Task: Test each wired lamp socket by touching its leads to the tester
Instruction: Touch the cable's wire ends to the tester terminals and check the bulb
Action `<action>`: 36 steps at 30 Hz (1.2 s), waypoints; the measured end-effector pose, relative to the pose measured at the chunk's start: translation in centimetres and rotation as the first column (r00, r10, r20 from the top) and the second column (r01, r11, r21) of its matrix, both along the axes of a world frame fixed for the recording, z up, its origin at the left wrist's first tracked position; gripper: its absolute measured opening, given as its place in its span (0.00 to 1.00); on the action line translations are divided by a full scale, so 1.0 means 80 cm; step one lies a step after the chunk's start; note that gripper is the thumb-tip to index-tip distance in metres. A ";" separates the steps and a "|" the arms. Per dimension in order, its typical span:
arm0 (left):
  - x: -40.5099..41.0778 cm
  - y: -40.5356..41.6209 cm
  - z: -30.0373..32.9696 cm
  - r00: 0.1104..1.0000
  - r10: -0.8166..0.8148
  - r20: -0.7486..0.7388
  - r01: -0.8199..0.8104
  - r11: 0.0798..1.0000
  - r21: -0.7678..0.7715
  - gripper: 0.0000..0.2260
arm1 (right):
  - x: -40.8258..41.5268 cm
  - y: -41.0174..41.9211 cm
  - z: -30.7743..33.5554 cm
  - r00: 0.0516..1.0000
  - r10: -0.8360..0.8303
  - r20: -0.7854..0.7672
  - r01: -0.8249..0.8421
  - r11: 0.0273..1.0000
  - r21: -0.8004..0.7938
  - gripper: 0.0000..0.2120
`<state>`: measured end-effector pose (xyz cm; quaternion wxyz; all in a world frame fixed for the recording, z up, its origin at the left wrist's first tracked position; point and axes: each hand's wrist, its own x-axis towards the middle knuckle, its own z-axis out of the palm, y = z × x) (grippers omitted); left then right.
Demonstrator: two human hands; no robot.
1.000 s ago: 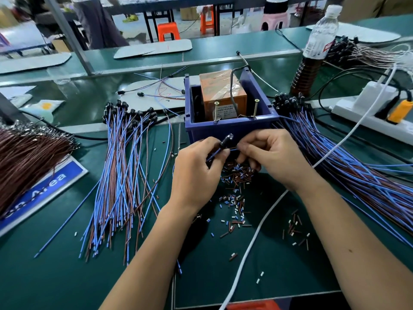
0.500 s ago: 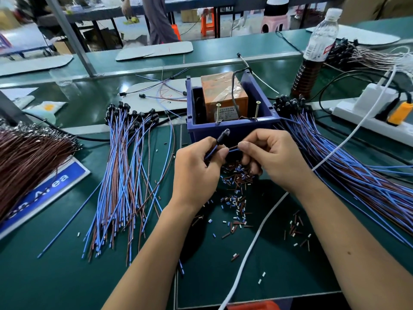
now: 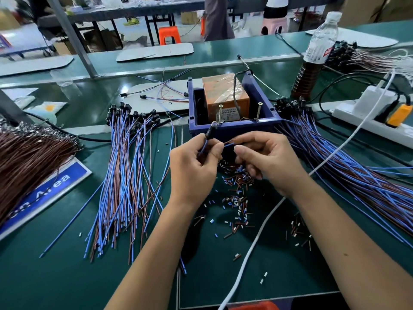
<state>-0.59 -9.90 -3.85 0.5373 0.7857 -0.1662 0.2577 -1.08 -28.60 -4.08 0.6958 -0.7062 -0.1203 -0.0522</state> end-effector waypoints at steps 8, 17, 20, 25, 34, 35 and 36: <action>-0.011 -0.018 -0.001 0.999 -0.024 0.026 0.028 0.984 -0.178 0.05 | -0.006 0.034 -0.001 0.999 -0.038 0.013 0.032 0.956 0.292 0.05; -0.007 -0.027 0.008 0.942 0.309 0.132 -0.242 0.895 -0.374 0.06 | -0.006 0.019 0.018 0.979 -0.103 0.173 0.022 0.909 0.417 0.06; -0.004 -0.031 0.008 0.945 0.317 0.082 -0.260 0.879 -0.399 0.05 | -0.002 0.011 0.017 0.950 -0.265 0.166 0.176 0.893 0.415 0.06; -0.002 -0.042 0.007 0.950 0.309 0.040 -0.268 0.877 -0.398 0.05 | 0.002 0.004 0.012 0.806 -0.558 0.200 0.505 0.823 0.261 0.02; 0.001 -0.050 0.006 0.964 0.266 0.019 -0.241 0.900 -0.363 0.06 | -0.002 0.009 0.013 0.616 -0.667 0.419 0.746 0.664 -0.041 0.06; 0.001 -0.049 0.005 0.965 0.263 0.015 -0.239 0.900 -0.365 0.06 | -0.002 0.011 0.014 0.615 -0.658 0.434 0.747 0.663 -0.054 0.07; 0.001 -0.049 0.005 0.965 0.262 0.013 -0.239 0.899 -0.366 0.06 | -0.003 0.012 0.015 0.612 -0.651 0.449 0.749 0.660 -0.063 0.07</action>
